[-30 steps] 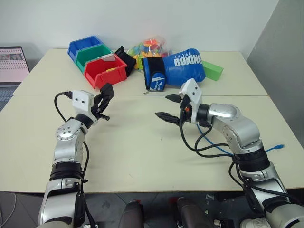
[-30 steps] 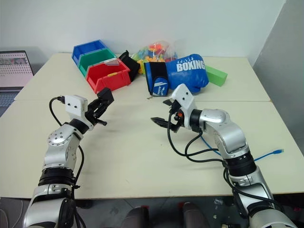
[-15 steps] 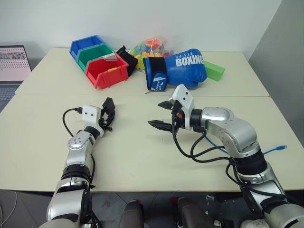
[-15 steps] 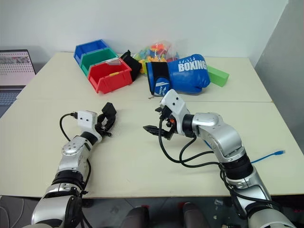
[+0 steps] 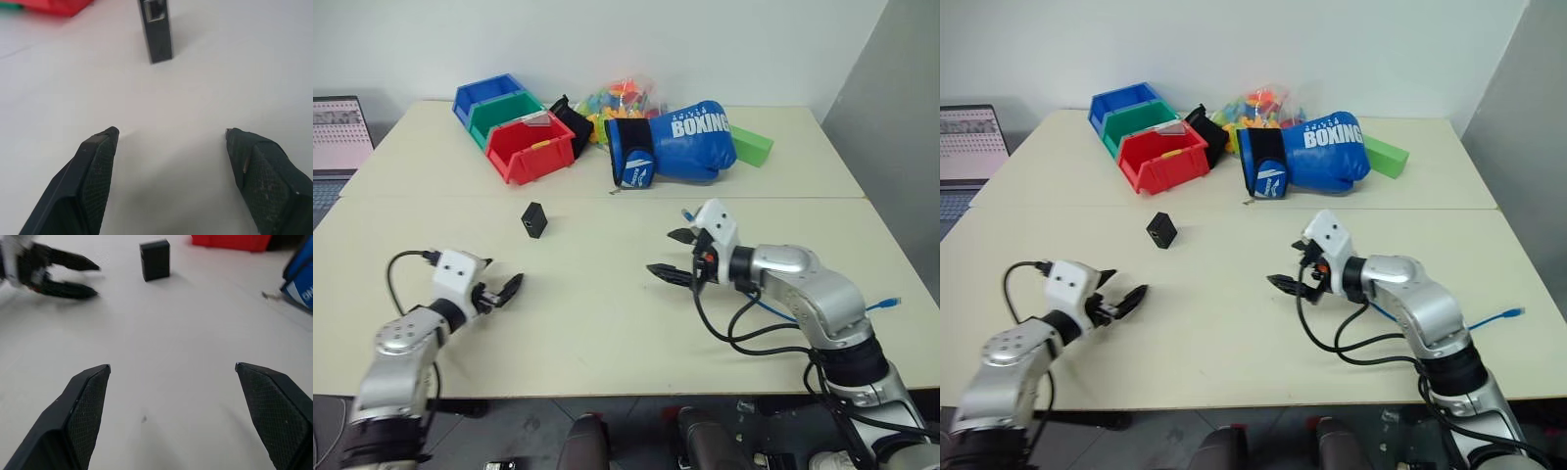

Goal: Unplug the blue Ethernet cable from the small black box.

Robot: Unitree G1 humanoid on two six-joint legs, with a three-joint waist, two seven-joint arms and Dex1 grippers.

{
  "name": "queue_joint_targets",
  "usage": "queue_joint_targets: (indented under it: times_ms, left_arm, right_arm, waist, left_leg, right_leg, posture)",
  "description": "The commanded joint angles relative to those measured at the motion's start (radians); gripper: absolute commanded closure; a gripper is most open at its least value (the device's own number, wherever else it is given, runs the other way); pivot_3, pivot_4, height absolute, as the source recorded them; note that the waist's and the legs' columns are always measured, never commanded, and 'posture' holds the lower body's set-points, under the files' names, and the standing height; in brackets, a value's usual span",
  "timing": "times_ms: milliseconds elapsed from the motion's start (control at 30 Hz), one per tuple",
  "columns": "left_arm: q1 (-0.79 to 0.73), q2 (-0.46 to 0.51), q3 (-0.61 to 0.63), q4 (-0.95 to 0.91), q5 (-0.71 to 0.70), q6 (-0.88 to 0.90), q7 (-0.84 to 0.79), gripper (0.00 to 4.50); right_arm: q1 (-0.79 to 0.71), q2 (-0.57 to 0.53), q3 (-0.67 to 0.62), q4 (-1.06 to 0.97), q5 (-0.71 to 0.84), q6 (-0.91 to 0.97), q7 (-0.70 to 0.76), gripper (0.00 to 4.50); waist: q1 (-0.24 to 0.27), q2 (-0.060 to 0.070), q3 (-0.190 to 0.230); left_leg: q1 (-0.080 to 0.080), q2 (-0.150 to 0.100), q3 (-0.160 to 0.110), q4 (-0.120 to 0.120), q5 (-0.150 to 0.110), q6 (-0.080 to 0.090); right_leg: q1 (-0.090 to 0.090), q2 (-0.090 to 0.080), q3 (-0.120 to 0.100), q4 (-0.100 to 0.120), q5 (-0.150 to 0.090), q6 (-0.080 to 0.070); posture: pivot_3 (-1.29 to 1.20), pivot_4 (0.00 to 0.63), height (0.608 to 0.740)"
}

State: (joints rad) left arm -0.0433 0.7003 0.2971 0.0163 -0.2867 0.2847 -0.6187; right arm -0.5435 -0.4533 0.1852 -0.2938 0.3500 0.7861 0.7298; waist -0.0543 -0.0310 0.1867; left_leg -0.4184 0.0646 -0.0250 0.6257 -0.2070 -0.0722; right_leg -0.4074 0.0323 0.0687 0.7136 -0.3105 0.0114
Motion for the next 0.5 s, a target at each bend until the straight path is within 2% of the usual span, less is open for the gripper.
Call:
queue_joint_targets:
  times_ms: [33, 233, 500]
  left_arm:
    - [0.028, 0.068, 0.094, -0.145, -0.103, 0.089, -0.072, 0.79]
    - [0.022, 0.169, 0.162, -0.194, -0.134, 0.159, -0.118, 0.79]
    - [-0.028, 0.171, 0.157, -0.207, -0.152, 0.181, -0.129, 0.79]
  right_arm:
    - [0.012, -0.056, -0.09, -0.058, 0.06, -0.057, 0.07, 0.16]
    - [0.014, -0.182, -0.174, 0.014, 0.081, -0.036, 0.111, 0.16]
    - [0.007, -0.213, -0.196, 0.077, 0.049, -0.051, 0.058, 0.16]
  waist:
    - [0.002, 0.0, 0.0]
    - [0.001, -0.001, 0.0]
    - [0.0, -0.001, 0.0]
  left_leg:
    - [0.0, 0.0, 0.0, 0.0, 0.0, 0.0]
    - [0.002, 0.0, 0.001, 0.001, 0.0, 0.0]
    - [0.001, 0.0, 0.002, 0.0, 0.0, 0.0]
  right_leg:
    - [0.001, 0.0, 0.0, 0.0, 0.0, 0.0]
    - [0.001, 0.0, 0.0, -0.001, 0.0, 0.001]
    - [0.001, 0.0, 0.002, -0.001, 0.0, 0.0]
  posture:
    - [0.0, 0.15, 0.74]
    - [0.0, 0.15, 0.74]
    - [0.0, 0.15, 0.74]
